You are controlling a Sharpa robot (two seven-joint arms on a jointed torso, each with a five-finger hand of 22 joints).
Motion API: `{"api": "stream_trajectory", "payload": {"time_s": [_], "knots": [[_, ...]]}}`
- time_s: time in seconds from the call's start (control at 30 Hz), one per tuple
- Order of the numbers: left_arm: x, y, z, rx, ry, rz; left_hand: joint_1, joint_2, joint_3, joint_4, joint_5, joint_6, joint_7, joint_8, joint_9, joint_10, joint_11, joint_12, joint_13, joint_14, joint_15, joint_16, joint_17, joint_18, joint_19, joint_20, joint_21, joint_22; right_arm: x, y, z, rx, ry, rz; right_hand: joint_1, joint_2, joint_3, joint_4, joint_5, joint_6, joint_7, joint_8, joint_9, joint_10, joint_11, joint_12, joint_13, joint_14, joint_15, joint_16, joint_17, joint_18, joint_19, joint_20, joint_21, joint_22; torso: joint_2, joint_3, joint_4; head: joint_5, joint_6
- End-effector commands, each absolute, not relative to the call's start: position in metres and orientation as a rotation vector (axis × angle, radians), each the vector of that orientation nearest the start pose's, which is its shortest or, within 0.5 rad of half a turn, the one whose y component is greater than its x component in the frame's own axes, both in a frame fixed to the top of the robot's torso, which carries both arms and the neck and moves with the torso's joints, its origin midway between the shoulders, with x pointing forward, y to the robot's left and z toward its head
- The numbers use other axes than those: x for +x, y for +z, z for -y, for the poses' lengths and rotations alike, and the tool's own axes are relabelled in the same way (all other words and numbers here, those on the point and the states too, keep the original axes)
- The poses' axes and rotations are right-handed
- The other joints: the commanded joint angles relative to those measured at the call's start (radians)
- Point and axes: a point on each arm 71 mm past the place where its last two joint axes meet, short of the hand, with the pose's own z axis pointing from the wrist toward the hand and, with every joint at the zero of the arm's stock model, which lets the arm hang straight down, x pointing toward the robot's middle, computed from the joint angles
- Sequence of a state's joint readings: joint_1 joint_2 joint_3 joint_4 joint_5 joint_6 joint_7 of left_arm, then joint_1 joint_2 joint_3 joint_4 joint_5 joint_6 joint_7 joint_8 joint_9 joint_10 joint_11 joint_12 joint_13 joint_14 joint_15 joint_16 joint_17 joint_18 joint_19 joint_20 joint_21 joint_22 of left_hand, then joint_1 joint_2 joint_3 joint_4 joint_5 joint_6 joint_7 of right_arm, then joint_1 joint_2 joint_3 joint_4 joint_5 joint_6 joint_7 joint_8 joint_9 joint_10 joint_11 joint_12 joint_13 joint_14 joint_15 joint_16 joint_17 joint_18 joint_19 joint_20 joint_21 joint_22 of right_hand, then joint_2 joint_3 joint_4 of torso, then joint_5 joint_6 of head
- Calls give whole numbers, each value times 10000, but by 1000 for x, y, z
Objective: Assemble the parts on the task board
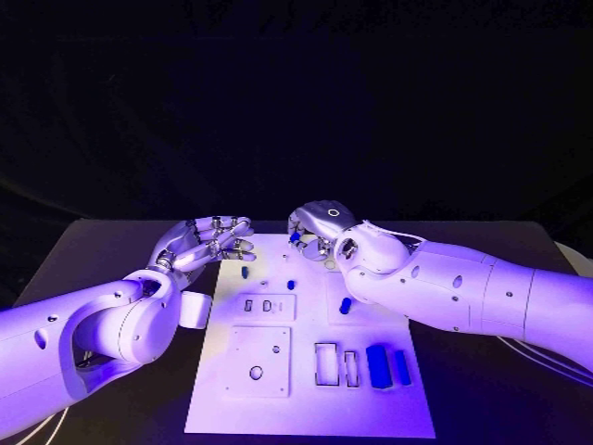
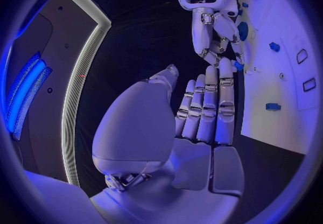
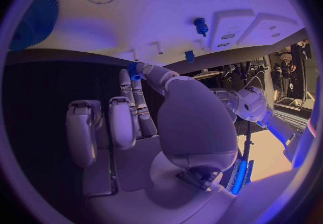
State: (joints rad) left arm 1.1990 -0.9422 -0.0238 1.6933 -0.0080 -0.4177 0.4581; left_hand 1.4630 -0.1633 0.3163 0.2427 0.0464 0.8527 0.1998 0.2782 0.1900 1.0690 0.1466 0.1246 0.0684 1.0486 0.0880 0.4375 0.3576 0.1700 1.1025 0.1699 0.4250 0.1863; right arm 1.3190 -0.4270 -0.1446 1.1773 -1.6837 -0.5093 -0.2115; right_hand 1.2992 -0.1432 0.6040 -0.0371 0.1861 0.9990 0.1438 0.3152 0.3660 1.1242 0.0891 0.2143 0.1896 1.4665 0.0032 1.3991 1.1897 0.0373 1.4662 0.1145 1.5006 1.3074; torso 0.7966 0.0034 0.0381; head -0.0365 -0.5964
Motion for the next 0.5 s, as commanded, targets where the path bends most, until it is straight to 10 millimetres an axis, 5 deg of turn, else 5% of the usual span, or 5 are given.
{"api": "stream_trajectory", "payload": {"time_s": [0.03, 0.5], "knots": [[460, -153, -211, -10664, -15847, -13262, -109, 6, 46, 17, 34, -29, 33, -30, 13, 67, 1, -35, 2, -81, 11, 45, 23, 82, -72, 36, 42, 11, 541, -157, 79, -3646, 5293, -13565, -9, 47, 15, 21, 37, -71, 10, 63, 11, 81, -97, 14, 7, 337, -16, 66, -1, -81, 193, -59, 39, 1395, 31, 0, 26, -8, -13], [461, -153, -209, -10650, -15880, -13275, -107, 6, 48, 14, 34, -29, 34, -30, 13, 68, 1, -38, 2, -83, 11, 46, 26, 83, -78, 36, 41, 11, 542, -162, 74, -3726, 5285, -13794, -53, 16, 18, 42, 46, -132, 35, 30, 43, 20, -66, -33, -1, 333, 9, 67, -18, -70, 157, -41, 11, 1349, 51, -5, 25, -50, -26]]}}
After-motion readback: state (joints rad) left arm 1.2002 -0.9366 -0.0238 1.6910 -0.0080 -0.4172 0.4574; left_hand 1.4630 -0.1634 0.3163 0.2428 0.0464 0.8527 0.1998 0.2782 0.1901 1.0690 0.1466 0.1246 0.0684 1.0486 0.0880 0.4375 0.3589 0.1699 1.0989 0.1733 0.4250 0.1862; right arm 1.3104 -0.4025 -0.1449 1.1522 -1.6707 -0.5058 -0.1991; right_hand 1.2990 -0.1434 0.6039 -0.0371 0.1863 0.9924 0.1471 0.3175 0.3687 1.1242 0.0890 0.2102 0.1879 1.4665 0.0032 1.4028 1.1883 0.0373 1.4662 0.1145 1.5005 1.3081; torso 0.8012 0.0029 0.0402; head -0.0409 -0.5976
